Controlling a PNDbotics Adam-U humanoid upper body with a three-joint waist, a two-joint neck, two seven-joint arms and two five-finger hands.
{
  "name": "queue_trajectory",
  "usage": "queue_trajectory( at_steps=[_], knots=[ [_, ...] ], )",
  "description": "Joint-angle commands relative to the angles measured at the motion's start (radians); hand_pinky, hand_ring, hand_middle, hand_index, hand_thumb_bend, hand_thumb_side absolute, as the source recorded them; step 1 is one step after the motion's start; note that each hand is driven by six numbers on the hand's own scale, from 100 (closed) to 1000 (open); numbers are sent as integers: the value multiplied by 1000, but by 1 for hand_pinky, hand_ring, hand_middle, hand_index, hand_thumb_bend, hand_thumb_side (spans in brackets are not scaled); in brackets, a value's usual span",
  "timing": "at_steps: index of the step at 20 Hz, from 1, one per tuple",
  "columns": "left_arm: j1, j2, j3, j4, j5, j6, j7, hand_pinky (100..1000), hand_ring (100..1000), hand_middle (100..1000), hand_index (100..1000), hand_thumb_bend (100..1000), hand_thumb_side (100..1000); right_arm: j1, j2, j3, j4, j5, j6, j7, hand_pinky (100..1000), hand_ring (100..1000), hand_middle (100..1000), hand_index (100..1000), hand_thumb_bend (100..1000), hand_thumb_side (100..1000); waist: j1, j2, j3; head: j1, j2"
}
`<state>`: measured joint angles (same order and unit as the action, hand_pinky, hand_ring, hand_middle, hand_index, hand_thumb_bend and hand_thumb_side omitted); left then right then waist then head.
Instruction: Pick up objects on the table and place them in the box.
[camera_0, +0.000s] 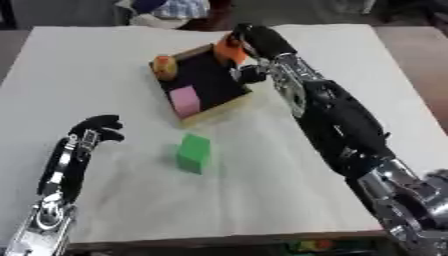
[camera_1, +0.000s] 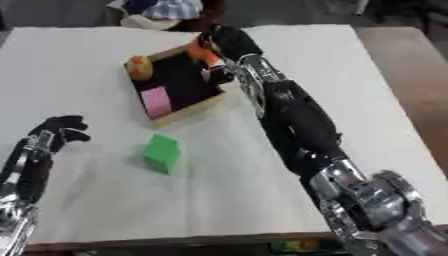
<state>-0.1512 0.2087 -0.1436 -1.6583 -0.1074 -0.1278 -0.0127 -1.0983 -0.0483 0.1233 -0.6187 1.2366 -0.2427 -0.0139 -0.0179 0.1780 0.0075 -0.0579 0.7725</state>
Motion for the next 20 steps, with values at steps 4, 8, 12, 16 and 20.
queue_trajectory(
  at_steps=[4, 8, 12, 16, 20],
  knots=[
    [-8, 6, 4, -12, 1, -2, 2, 769, 605, 618, 753, 100, 964, -2, -26, 56, -43, -61, -96, 108, 652, 674, 605, 703, 100, 444, 1, -26, -6, 5, -2],
    [-6, 7, 5, -10, 1, -3, 4, 769, 605, 617, 753, 100, 965, 7, -50, 74, -73, -112, -118, 149, 662, 686, 618, 713, 100, 628, -4, -28, -11, 6, -2],
    [-5, 8, 6, -9, 0, -4, 5, 769, 605, 617, 753, 100, 965, 15, -73, 90, -114, -159, -116, 168, 677, 709, 647, 745, 100, 805, -8, -28, -15, 8, -2],
    [-4, 9, 5, -8, 0, -4, 5, 769, 605, 617, 753, 100, 965, 20, -78, 114, -141, -168, -118, 192, 700, 741, 694, 790, 100, 813, -10, -28, -17, 7, -2],
    [-3, 8, 7, -8, 0, -4, 6, 769, 605, 617, 753, 100, 965, 28, -82, 117, -160, -161, -125, 198, 741, 785, 788, 889, 100, 792, -9, -29, -16, 8, -2]
  ],
)
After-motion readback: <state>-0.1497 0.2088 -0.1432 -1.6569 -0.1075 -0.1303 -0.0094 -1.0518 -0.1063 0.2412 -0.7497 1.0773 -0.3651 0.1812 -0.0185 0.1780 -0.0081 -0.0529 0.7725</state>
